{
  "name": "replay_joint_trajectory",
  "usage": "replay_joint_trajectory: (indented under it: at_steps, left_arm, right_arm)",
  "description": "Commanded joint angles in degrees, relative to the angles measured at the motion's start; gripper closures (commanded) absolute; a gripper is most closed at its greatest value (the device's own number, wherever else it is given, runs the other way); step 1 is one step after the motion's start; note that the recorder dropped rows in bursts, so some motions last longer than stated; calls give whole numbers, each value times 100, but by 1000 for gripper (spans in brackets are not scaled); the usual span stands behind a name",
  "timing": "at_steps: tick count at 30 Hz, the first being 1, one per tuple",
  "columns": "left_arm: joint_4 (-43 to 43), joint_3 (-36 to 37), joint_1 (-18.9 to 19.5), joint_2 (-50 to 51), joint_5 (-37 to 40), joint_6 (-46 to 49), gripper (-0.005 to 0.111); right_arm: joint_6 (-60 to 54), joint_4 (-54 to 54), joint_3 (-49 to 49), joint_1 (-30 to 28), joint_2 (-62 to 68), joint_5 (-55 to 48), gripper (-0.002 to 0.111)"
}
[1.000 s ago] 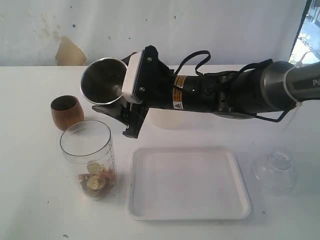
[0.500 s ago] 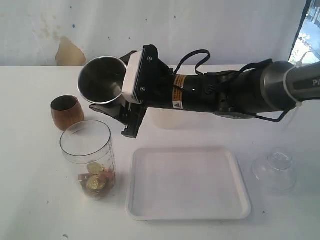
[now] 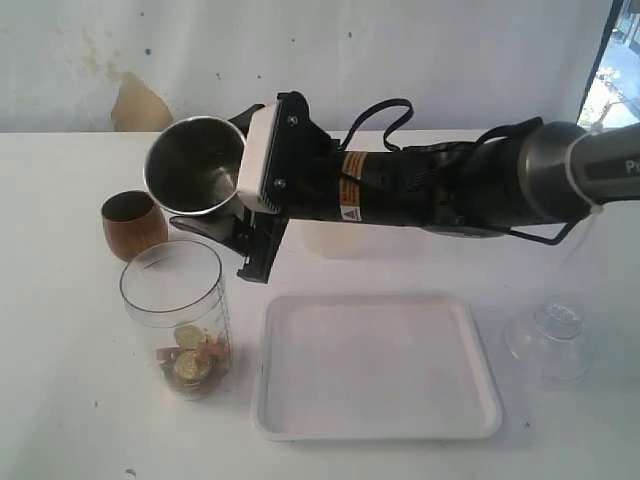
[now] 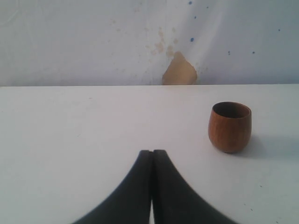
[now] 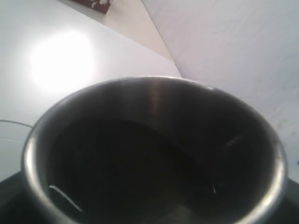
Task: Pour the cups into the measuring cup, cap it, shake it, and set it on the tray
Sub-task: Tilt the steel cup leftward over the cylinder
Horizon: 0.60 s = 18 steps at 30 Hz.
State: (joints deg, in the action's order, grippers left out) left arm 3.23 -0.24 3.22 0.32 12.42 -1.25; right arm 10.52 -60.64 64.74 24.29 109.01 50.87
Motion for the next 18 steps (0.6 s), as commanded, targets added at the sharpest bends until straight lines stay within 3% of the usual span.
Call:
replay_joint_trajectory:
  at_steps: [1, 18]
  left_arm:
    - [23, 24, -35, -32, -73, 0, 107]
    - [23, 24, -35, -32, -73, 0, 107]
  right_arm:
    - [18, 162, 81, 31, -125, 271, 108]
    - [-528, 150, 81, 31, -125, 271, 108]
